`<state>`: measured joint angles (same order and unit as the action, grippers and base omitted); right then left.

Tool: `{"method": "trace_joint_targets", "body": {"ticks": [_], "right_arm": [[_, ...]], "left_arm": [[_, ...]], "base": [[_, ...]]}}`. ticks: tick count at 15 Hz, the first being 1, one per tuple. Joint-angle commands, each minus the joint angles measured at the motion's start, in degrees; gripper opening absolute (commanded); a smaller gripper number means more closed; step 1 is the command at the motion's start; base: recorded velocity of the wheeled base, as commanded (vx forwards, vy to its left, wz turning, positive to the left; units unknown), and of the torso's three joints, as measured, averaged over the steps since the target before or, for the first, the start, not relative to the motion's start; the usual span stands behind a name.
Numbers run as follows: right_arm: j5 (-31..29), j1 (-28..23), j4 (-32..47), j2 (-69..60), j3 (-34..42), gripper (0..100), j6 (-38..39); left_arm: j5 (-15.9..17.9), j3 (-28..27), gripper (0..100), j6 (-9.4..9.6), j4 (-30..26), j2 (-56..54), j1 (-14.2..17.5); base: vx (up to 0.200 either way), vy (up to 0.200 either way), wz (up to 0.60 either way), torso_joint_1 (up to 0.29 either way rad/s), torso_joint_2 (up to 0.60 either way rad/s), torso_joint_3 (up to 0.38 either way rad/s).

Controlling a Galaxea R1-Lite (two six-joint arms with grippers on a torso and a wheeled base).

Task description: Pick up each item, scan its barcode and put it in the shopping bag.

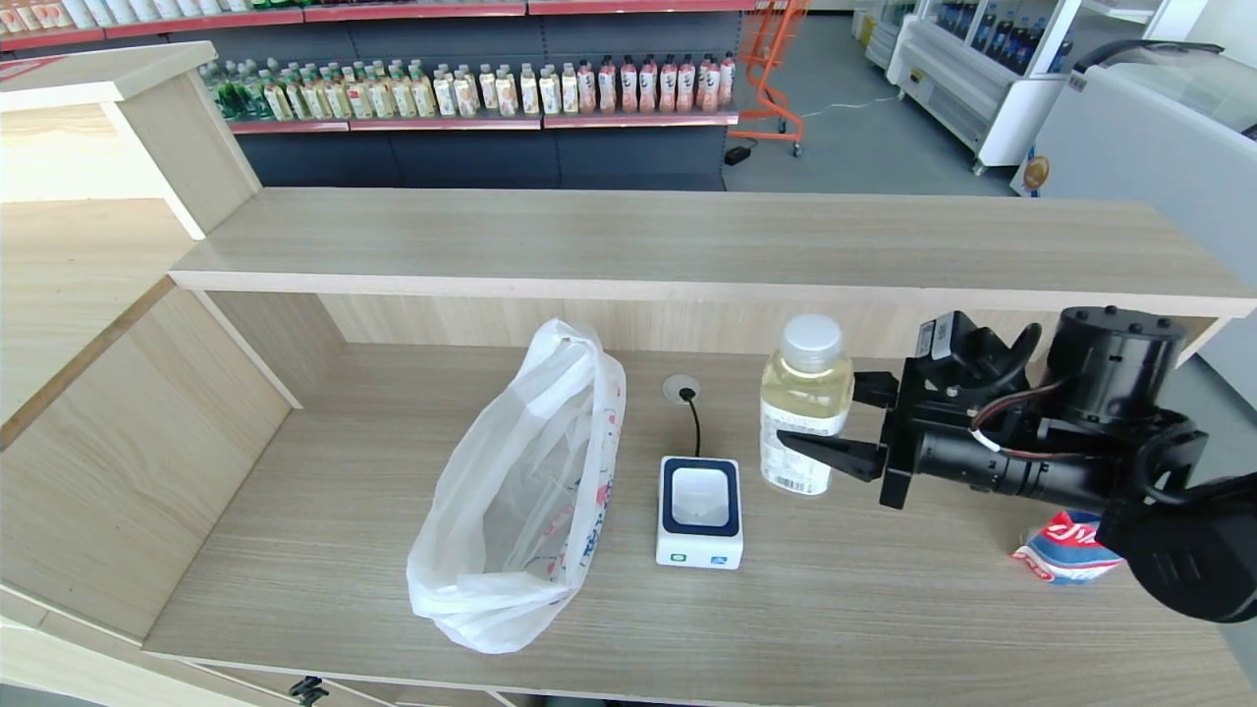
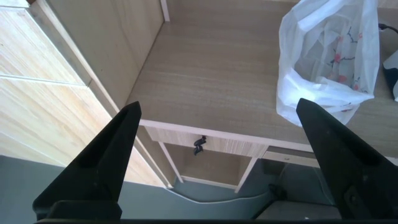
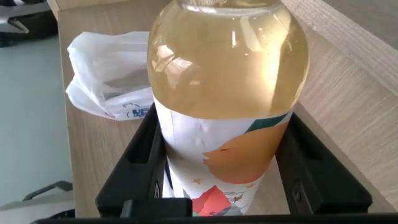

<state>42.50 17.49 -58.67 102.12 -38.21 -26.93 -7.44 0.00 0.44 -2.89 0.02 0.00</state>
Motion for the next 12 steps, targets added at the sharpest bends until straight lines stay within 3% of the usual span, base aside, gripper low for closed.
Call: {"method": "trace_joint_targets", "body": {"ticks": [1, 3, 9, 12], "right_arm": [[1.62, 0.61, -5.75, 10.20, -4.33, 0, -1.02], [4.26, 0.61, -9.00, 15.13, -7.23, 0, -4.80], [14.72, 0.88, -9.09, 26.64, -18.04, 0, -15.61], [16.92, 1.40, -9.18, 30.42, -22.18, 0, -18.25]], "left_arm": [[-0.03, 0.00, 100, 0.00, -0.01, -0.02, 0.00], [-0.03, 0.00, 100, 0.00, -0.01, -0.02, 0.00], [-0.03, 0.00, 100, 0.00, -0.01, -0.02, 0.00], [-0.03, 0.00, 100, 0.00, -0.01, -0.02, 0.00]], "base": [[0.000, 0.000, 0.00, 0.000, 0.00, 0.000], [0.000, 0.000, 0.00, 0.000, 0.00, 0.000], [0.000, 0.000, 0.00, 0.000, 0.00, 0.000], [0.000, 0.000, 0.00, 0.000, 0.00, 0.000]]}}
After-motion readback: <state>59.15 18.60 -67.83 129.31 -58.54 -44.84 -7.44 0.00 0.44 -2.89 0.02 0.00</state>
